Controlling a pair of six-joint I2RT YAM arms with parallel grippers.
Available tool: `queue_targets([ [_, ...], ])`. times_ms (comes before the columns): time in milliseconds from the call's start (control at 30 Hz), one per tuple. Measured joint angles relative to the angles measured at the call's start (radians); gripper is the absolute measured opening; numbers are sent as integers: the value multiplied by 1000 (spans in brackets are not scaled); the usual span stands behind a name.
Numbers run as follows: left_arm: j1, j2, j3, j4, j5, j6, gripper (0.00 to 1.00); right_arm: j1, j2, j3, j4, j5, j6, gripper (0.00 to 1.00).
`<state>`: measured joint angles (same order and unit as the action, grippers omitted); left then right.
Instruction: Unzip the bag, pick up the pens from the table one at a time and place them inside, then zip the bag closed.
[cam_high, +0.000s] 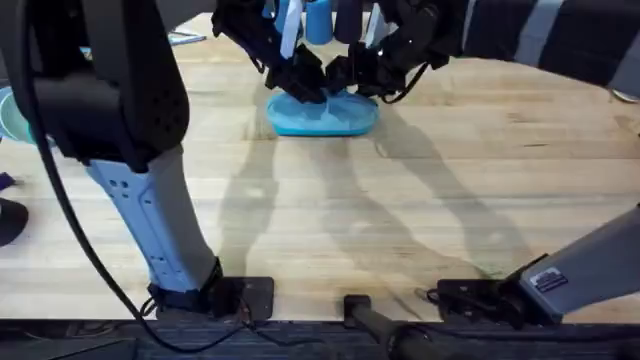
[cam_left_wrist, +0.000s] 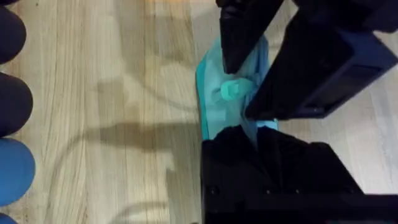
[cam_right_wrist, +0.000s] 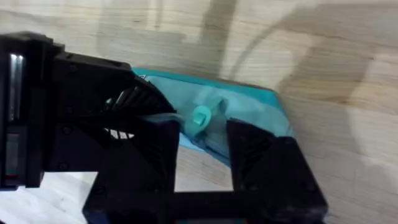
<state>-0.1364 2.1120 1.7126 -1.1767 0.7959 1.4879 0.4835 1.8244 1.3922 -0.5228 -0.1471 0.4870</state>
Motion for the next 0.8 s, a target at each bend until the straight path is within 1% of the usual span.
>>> queue_targets([
  [100, 0, 0, 0, 2, 0, 0, 42, 0, 0, 0, 6, 0, 0, 399],
  [167, 0, 0, 0, 3, 0, 0, 42, 0, 0, 0, 11, -1, 0, 290],
  [367, 0, 0, 0, 3, -1, 0, 42, 1, 0, 0, 13, -1, -1, 59],
  [400, 0, 0, 0, 3, -1, 0, 42, 1, 0, 0, 13, -3, 0, 44],
  [800, -2, 0, 0, 3, -4, 0, 42, 0, 0, 0, 13, -4, 0, 34],
])
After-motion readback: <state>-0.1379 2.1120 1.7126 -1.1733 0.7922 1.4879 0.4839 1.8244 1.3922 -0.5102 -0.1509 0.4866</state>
